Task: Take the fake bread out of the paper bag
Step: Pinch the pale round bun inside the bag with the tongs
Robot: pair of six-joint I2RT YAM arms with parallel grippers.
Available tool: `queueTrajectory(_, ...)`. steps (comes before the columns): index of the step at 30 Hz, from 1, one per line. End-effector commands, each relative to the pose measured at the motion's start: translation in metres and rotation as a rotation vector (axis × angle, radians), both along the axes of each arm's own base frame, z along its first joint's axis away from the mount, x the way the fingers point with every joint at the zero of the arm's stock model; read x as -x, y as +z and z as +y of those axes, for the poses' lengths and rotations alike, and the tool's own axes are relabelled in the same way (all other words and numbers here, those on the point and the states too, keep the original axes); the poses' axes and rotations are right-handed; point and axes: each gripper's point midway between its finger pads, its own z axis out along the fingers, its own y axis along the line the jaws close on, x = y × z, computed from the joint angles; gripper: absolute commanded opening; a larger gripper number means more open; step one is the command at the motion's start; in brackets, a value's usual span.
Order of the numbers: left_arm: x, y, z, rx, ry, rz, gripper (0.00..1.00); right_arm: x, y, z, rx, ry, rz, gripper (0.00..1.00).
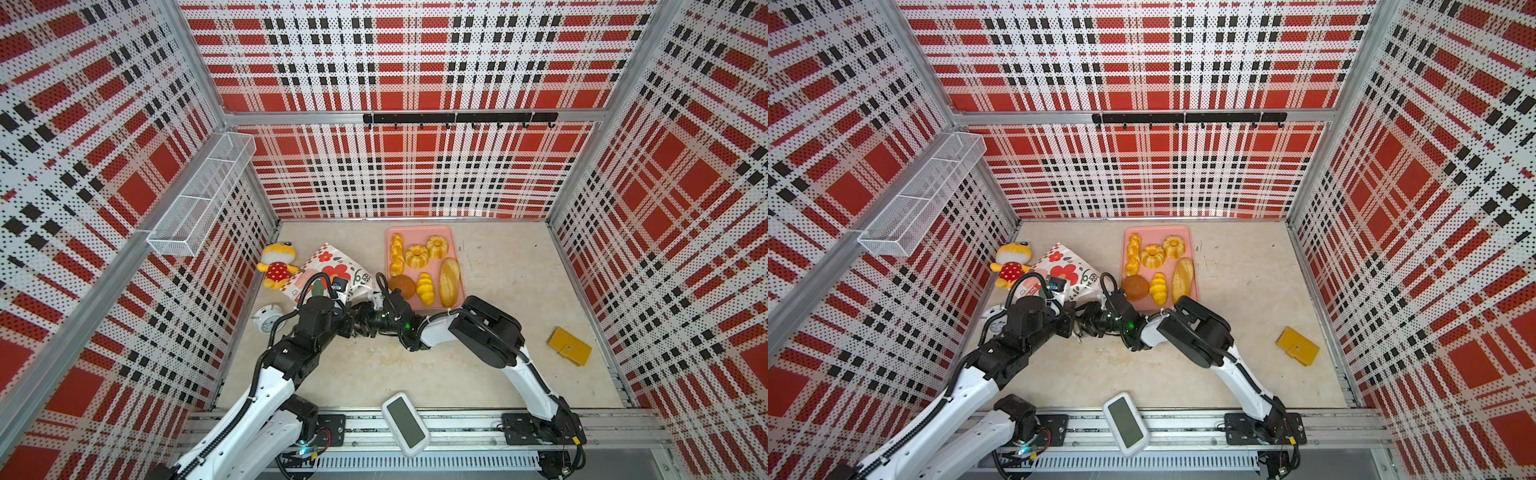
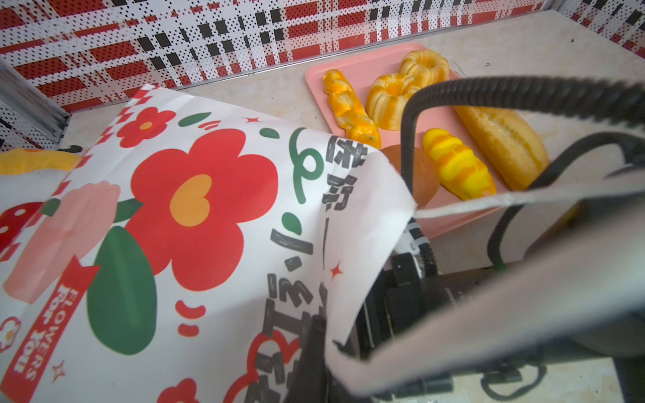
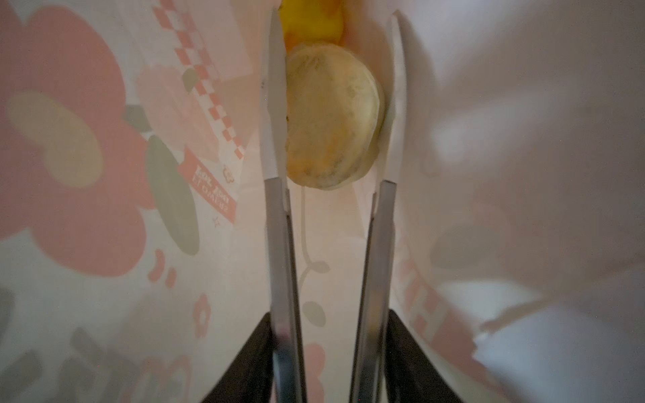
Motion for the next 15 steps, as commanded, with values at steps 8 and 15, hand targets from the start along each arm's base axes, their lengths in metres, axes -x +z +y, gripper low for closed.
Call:
queueTrajectory(8, -0.007, 0.016, -0.012, 0.061, -0.012, -0.091, 0.0, 0.019, 0.04, -0.028, 0.013, 0.048, -0.135, 0.05)
queueTrajectory(15, -0.008, 0.015, -0.012, 0.062, 0.0, -0.103, 0.0, 0.045, 0.054, -0.057, 0.049, 0.051, -0.17, 0.0)
